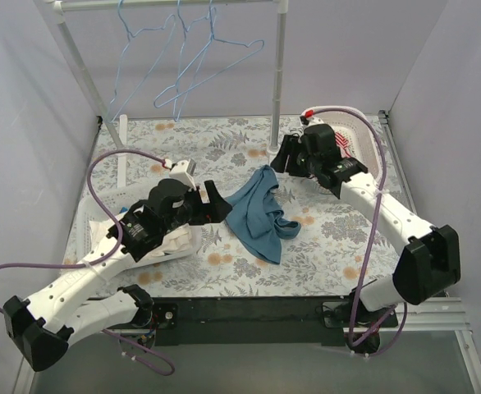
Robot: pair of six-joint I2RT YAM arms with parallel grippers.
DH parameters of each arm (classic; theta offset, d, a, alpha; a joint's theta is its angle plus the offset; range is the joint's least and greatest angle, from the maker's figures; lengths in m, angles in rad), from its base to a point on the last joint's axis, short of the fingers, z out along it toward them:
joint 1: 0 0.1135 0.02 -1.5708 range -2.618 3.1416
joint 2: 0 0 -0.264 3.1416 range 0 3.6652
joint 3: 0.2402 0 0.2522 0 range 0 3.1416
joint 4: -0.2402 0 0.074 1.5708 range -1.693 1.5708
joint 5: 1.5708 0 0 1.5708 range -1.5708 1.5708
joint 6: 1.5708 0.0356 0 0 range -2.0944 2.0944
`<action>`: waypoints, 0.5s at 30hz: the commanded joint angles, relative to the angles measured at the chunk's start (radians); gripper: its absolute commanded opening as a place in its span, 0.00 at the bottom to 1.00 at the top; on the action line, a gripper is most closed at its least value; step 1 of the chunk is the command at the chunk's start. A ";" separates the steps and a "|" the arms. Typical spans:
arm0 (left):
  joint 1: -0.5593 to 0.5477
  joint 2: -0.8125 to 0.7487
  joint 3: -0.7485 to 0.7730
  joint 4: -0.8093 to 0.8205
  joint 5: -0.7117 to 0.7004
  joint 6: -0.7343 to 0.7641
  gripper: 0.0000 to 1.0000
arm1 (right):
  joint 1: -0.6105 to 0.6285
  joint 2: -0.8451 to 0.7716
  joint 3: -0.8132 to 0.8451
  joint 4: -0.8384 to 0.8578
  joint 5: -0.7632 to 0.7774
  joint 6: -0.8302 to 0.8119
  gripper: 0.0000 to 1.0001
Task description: Place the tank top on the hanger
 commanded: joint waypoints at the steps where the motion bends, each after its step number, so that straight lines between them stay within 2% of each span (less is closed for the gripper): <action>1: 0.001 -0.016 -0.128 0.058 0.115 -0.068 0.78 | 0.047 -0.188 -0.127 0.045 0.002 -0.104 0.64; 4: 0.000 0.001 -0.238 0.145 0.186 -0.111 0.74 | 0.134 -0.242 -0.265 0.080 0.055 -0.145 0.62; 7: -0.008 0.037 -0.326 0.256 0.250 -0.160 0.68 | 0.170 -0.219 -0.366 0.141 0.016 -0.155 0.61; 10: -0.026 0.051 -0.355 0.303 0.235 -0.198 0.65 | 0.216 -0.164 -0.402 0.209 -0.004 -0.184 0.58; 15: -0.043 0.045 -0.390 0.326 0.203 -0.221 0.64 | 0.262 -0.012 -0.356 0.204 0.025 -0.234 0.57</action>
